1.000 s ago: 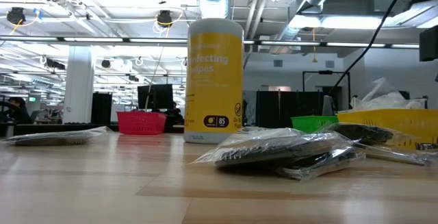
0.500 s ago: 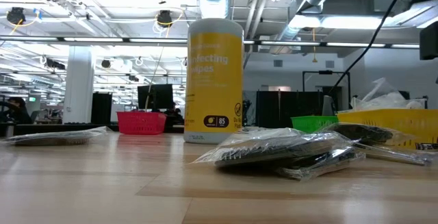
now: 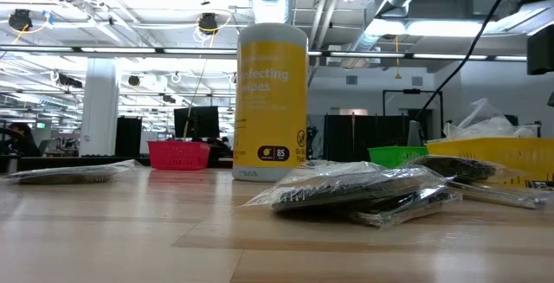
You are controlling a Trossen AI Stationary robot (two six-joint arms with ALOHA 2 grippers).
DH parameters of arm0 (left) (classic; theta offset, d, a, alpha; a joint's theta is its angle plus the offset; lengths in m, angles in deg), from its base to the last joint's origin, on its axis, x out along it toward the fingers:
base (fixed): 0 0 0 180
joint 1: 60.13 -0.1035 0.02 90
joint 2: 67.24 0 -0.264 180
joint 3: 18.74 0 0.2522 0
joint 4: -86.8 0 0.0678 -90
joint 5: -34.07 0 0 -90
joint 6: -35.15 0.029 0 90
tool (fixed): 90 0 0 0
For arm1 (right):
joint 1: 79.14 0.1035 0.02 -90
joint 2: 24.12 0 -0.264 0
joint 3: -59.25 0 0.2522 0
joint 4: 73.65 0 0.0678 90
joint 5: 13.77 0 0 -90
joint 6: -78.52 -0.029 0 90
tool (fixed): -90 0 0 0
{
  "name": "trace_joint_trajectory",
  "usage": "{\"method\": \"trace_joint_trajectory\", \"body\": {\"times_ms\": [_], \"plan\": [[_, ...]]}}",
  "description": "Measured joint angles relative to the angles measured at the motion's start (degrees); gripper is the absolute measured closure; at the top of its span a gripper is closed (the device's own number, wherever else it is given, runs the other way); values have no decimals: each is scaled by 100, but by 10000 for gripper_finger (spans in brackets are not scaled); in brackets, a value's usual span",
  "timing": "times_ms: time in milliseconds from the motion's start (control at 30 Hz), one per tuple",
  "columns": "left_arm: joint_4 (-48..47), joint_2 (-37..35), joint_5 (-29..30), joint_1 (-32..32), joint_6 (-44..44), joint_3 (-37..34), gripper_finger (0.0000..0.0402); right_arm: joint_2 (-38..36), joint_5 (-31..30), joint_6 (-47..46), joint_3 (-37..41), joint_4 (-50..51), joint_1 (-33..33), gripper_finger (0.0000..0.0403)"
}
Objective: Pick & Place Travel size toiletries
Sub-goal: Put the silver nail cutter into the red bin
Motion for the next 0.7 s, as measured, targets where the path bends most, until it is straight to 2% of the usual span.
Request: {"method": "trace_joint_trajectory", "body": {"times_ms": [133, 267, 567, 700], "plan": [[0, 0, 2, 0, -2, 0, 325, -59, 78, 195, -107, -81, -15, 365], [-1, 0, 7, 0, 1, 0, 325, -156, 241, 433, -344, 336, -33, 365], [7, 0, 9, 0, -2, 0, 325, -236, -59, 585, -958, 1130, -111, 365], [22, 0, 9, 0, -2, 0, 325, -241, -394, 994, -1302, 1246, -159, 365]]}}
